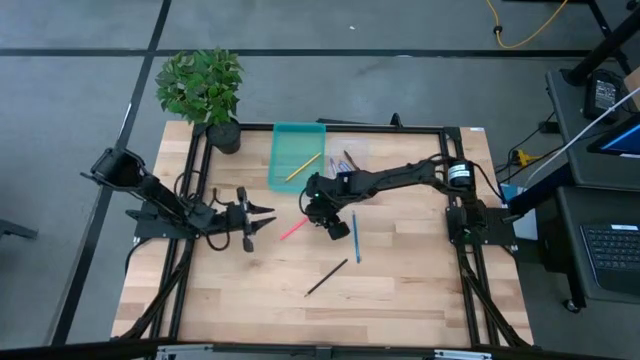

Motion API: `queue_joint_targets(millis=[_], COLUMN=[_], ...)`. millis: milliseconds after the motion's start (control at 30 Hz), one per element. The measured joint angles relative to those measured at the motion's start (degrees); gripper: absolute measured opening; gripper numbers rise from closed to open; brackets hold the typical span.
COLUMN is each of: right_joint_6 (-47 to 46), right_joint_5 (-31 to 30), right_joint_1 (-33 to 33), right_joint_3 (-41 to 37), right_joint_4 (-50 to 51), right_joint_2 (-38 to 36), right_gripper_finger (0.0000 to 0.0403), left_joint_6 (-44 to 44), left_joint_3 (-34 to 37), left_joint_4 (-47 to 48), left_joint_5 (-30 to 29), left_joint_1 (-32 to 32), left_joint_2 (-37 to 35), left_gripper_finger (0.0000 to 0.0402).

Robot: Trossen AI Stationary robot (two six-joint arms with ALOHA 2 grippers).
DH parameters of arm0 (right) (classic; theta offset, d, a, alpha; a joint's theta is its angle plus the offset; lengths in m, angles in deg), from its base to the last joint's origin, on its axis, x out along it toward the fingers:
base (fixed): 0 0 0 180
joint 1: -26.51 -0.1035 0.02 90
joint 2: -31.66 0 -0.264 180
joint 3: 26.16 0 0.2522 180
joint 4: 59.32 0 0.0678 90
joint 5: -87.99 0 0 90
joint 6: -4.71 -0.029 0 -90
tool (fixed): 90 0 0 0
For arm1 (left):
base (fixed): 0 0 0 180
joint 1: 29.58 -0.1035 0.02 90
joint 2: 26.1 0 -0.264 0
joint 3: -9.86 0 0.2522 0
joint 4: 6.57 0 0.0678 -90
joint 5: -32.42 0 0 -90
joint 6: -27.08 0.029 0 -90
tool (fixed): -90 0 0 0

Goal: Sort pens & pencils
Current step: Put the pink pencil into the blue bin

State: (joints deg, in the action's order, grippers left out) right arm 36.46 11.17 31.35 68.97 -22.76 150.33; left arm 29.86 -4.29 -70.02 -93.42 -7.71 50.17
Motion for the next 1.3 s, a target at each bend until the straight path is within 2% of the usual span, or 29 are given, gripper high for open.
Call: queue_joint_targets(millis=[300, 500, 600, 767, 900, 1067, 1300], right_joint_6=[4.33, 2.92, 0.02, -4.31, -5.84, -5.53, -5.86], right_joint_5=[-0.01, 0.00, 0.51, 4.19, 9.88, 15.53, 17.56], right_joint_1=[0.04, 0.02, 0.45, 2.50, 3.66, 3.98, 5.00], right_joint_3=[4.71, 4.69, 4.81, 5.17, 5.24, 5.22, 1.46], right_joint_4=[-0.55, 1.17, 1.94, 5.89, 7.24, 7.66, 4.86], right_joint_2=[2.94, 2.67, 2.16, -0.43, -3.15, -5.63, -9.24], right_gripper_finger=[0.0167, 0.0167, 0.0167, 0.0167, 0.0167, 0.0167, 0.0167], left_joint_6=[0.62, -4.05, -4.18, -5.23, -5.86, -11.64, -19.22], left_joint_3=[0.01, -1.07, -4.19, -12.81, -17.54, -22.19, -35.96], left_joint_4=[1.62, 4.05, 11.70, 31.09, 39.78, 51.76, 81.90], left_joint_5=[-0.69, -0.68, -0.71, -0.68, -0.08, 5.98, 12.52], left_joint_1=[-0.55, -0.81, -1.45, -3.22, -4.86, -7.88, -12.31], left_joint_2=[-0.30, -0.28, -0.26, -0.26, -0.26, -0.26, 0.49], left_gripper_finger=[0.0100, 0.0100, 0.0100, 0.0100, 0.0100, 0.0100, 0.0100])
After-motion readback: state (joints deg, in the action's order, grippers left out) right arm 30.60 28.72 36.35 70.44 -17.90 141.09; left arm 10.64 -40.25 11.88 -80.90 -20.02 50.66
